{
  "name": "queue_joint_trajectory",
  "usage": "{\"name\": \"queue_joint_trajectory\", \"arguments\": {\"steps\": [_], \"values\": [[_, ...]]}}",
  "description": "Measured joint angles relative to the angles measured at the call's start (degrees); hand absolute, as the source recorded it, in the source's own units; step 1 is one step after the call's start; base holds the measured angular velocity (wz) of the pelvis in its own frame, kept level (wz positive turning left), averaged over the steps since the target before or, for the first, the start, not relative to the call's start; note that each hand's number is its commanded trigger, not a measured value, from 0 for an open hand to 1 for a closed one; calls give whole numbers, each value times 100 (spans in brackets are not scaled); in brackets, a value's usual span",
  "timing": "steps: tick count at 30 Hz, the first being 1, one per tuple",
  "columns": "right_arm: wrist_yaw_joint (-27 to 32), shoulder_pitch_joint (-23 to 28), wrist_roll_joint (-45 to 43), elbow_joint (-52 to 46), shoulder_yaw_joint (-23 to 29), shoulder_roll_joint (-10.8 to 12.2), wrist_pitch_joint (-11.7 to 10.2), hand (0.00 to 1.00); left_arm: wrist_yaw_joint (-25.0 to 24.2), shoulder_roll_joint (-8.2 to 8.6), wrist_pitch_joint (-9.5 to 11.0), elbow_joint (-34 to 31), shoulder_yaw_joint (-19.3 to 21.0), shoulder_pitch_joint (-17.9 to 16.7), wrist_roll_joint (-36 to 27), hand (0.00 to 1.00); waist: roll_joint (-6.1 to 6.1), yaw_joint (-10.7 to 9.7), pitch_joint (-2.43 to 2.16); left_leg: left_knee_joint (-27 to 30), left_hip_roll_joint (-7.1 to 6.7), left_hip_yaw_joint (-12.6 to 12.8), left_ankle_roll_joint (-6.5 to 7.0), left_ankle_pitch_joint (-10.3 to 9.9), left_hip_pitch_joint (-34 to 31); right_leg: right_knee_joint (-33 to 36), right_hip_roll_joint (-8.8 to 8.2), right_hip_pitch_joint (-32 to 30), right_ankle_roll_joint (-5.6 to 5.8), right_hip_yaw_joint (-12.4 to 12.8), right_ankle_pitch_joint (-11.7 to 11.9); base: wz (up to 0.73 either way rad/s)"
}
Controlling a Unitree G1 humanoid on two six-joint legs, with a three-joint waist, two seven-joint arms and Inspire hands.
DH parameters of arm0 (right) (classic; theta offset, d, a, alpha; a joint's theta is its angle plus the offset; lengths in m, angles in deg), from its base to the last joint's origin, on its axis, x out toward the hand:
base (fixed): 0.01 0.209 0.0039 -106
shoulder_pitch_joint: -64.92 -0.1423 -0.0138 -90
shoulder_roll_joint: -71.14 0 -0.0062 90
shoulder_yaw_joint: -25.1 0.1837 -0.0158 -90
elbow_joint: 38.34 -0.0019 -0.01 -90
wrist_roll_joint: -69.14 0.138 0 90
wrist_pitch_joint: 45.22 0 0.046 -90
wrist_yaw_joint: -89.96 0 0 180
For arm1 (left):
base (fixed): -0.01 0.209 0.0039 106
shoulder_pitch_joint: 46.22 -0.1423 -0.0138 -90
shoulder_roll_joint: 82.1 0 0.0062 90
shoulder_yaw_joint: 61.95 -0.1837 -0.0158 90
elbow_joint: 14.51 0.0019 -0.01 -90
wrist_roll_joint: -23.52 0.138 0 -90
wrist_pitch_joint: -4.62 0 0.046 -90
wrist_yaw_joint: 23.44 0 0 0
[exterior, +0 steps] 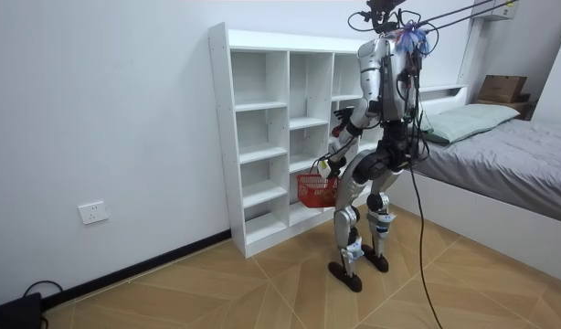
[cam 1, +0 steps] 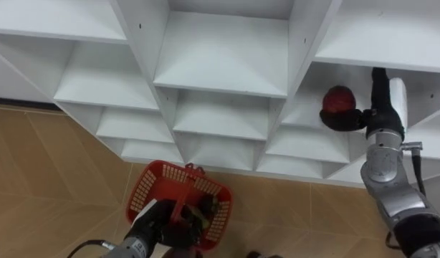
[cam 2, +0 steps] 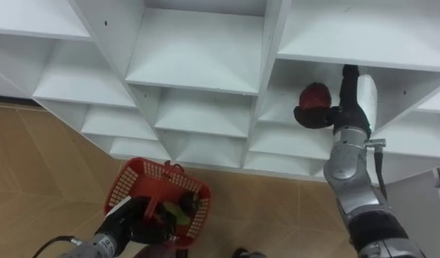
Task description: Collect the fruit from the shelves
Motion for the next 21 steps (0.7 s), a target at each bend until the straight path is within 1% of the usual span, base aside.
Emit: {"name": "queue_joint_trajectory", "arguments": {"steps": [5, 10, 15, 18, 21], "values": [[308, -9, -52, -340, 9, -1, -12, 0, 37, 59, -7, 44, -2, 21, 6, 100, 19, -12, -1, -72, 3, -3, -1, -1, -9, -35, 5, -8, 3, -18, 2, 0], [374, -90, -230, -419, 5, -1, -74, 0, 60, 96, -7, 45, -1, 37, 7, 100, 23, -20, -4, -89, -2, 24, -3, 3, -11, -31, 5, -61, 3, 26, 3, -3], [353, -104, -358, -419, -4, 0, -74, 0, 54, 131, -7, 45, -1, 51, 8, 100, 20, -21, -2, -146, -25, 85, 1, 6, -3, -63, 4, -88, 13, 79, -2, -3], [176, -104, -366, -407, -4, 0, -73, 0, 43, 134, -8, 46, -2, 51, 10, 100, 13, -26, 1, -171, -31, 93, 5, 8, 5, -73, -2, -89, 25, 89, -10, 0], [9, -104, -365, -339, -79, 0, -67, 0, 40, 136, -13, 46, -3, 44, 6, 100, -17, -17, 19, -251, -31, 152, 15, 24, 64, -83, -11, -82, 33, 129, -14, -4]]}}
